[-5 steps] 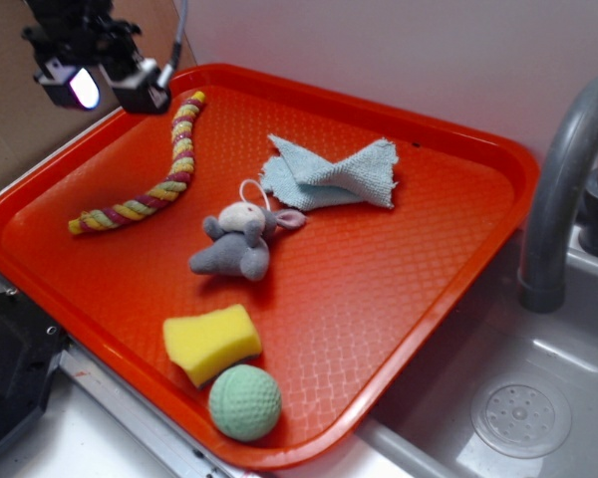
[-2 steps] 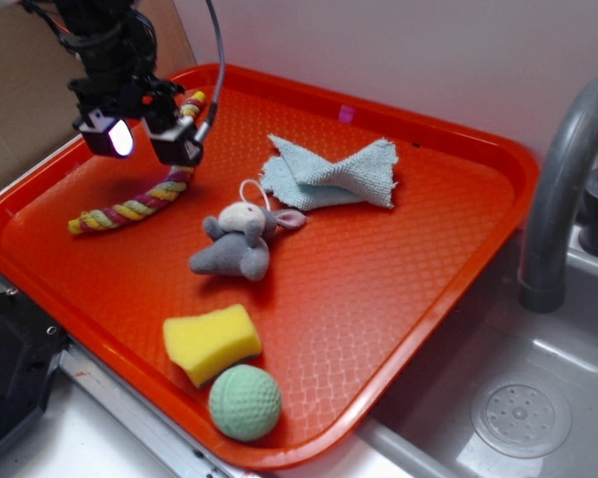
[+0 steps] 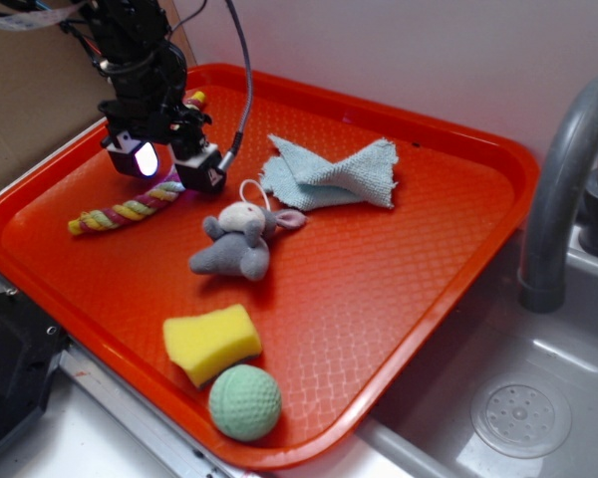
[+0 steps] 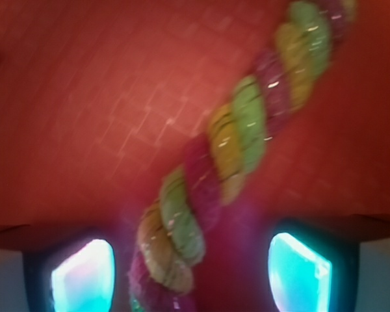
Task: Grab the multicolored rope.
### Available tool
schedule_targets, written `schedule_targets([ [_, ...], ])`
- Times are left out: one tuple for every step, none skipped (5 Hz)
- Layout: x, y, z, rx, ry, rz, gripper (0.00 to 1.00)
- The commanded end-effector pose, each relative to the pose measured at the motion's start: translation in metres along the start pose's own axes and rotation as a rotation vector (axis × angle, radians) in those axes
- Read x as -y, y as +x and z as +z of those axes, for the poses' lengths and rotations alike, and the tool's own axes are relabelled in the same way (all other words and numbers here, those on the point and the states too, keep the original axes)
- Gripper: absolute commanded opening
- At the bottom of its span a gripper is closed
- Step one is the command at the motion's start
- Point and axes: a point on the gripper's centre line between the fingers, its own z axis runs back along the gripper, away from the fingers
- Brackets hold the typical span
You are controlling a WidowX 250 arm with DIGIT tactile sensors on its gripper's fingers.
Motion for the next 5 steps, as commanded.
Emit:
schedule_targets([
  [-0.002, -0.001, 0.001, 0.022, -0.002, -0.018, 0.00],
  [-0.003, -0.002, 0.003, 0.028, 0.009, -0.010, 0.00],
  [-0.007, 0.000, 0.015, 0.001, 0.078, -0.010, 0.00],
  [-0.013, 0.000, 0.051, -0.002, 0.109, -0.003, 0.00],
  [-0.006, -0.006, 0.102, 0.068, 0.138, -0.029, 0.00],
])
